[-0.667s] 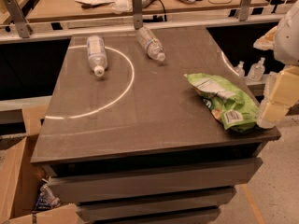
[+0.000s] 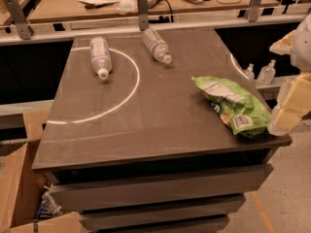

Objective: Move green rice chip bag near water bottle

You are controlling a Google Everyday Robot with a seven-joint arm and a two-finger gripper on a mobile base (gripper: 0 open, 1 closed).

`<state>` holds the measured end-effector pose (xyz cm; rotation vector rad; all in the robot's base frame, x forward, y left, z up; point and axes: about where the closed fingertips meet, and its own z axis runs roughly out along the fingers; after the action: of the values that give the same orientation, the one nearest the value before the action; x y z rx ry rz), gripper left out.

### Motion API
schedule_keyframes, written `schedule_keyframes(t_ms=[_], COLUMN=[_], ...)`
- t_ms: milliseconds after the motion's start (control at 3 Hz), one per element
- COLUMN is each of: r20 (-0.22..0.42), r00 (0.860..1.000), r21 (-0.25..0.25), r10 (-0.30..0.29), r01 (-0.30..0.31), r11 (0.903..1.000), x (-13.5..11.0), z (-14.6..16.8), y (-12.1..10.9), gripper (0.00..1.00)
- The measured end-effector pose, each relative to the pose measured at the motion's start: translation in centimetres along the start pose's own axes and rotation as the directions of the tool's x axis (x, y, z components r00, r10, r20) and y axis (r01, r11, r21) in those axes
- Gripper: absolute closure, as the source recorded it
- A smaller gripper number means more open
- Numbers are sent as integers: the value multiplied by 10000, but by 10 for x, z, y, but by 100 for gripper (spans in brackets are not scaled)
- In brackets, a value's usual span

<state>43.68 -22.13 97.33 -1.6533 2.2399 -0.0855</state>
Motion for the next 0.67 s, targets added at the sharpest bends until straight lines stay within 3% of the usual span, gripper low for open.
schedule_keyframes(t_ms=[333, 667], r20=[555, 1488], r00=[9967, 9796], r21=[438, 1090], r10=[596, 1352], r01=[-621, -1521], r11=[9971, 9823], x=[23, 58], z=[6, 19], y=[6, 5], gripper=[0, 0])
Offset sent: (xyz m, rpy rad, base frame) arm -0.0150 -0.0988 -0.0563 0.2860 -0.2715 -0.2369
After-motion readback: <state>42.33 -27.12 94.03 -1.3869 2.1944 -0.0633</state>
